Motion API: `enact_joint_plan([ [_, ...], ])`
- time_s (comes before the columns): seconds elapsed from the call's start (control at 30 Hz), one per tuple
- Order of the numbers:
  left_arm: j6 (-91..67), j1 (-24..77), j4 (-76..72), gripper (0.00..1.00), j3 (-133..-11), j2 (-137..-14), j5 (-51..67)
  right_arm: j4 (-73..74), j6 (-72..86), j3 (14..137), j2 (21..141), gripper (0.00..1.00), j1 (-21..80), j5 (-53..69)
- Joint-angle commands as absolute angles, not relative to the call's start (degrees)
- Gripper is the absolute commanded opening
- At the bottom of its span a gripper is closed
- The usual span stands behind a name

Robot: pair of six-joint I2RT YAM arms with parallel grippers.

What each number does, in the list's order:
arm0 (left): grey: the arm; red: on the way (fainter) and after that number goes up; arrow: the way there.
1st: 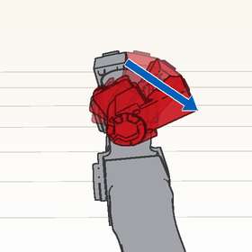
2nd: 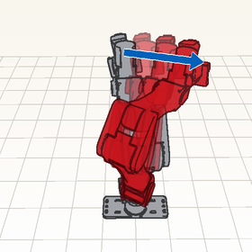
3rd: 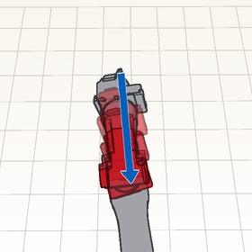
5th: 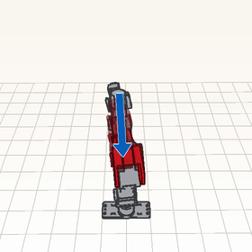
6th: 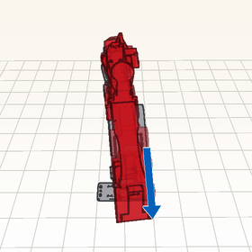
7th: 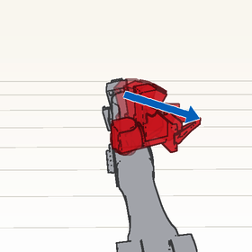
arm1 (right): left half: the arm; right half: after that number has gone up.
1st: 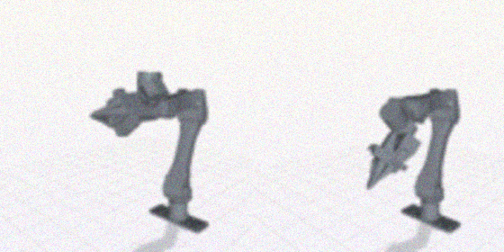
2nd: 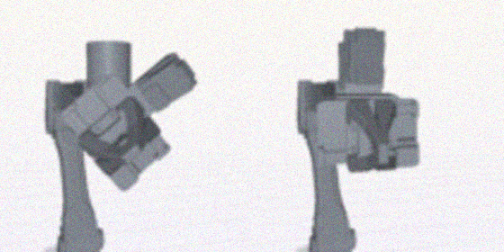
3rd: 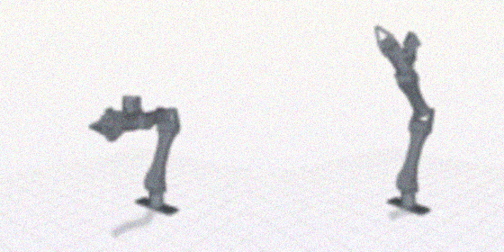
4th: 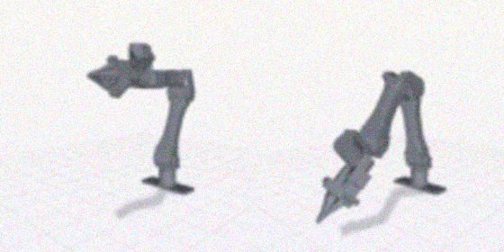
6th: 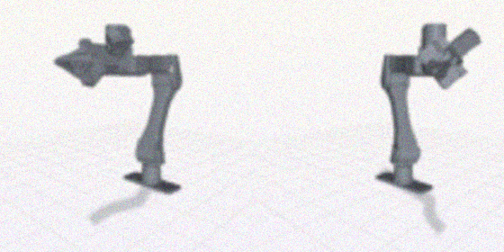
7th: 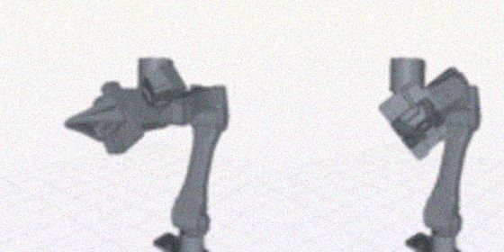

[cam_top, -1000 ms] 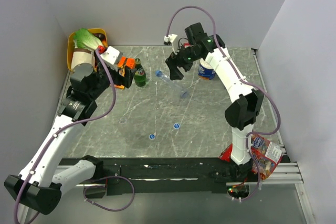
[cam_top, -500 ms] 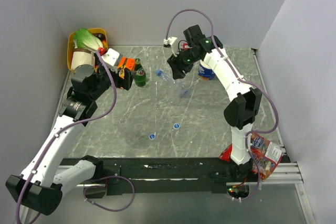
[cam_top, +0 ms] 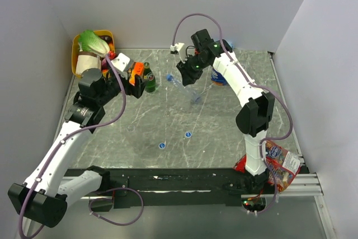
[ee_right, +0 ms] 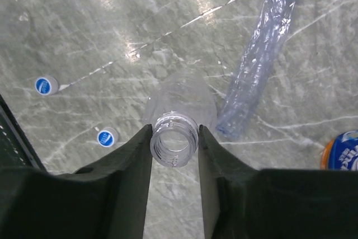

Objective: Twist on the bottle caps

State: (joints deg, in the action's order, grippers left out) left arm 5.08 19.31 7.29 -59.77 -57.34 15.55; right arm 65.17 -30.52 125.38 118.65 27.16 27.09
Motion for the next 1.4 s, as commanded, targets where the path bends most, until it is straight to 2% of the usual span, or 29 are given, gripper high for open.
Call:
enact_joint_plan([
  [0.0,5.6,19.1,4.7,0.96,-58.5,-58.2,24.2,66.0,-32.5,127.9,116.1,0.23,27.9,29.4],
  [0.23,5.8,19.6,1.0,0.96,-55.5,-60.6,38.7,74.1,-37.0,135.4,107.9,0.17,28.3,36.2],
  [0.5,5.7,21.2,-4.5,0.96,-54.1,-65.3,45.8,74.0,-39.6,131.5,98.7,0.16,29.3,39.3],
  [0.67,10.9,25.7,-3.1,0.96,-55.4,-67.8,45.5,72.4,-36.9,132.8,98.4,0.15,29.7,40.6],
  [0.8,12.1,30.5,-5.4,0.96,-54.6,-69.2,38.6,75.3,-37.3,138.1,100.3,0.15,30.2,43.6],
  [0.93,13.9,32.3,-7.6,0.96,-54.0,-70.7,33.5,76.1,-37.4,136.9,99.1,0.14,30.3,48.5],
  [1.17,14.2,32.9,-8.9,0.96,-54.1,-73.1,33.1,75.9,-36.2,135.8,97.4,0.11,30.7,51.7],
  [1.37,15.7,33.0,-8.4,0.98,-53.9,-73.6,39.3,76.1,-36.0,134.8,96.9,0.11,30.7,53.3],
])
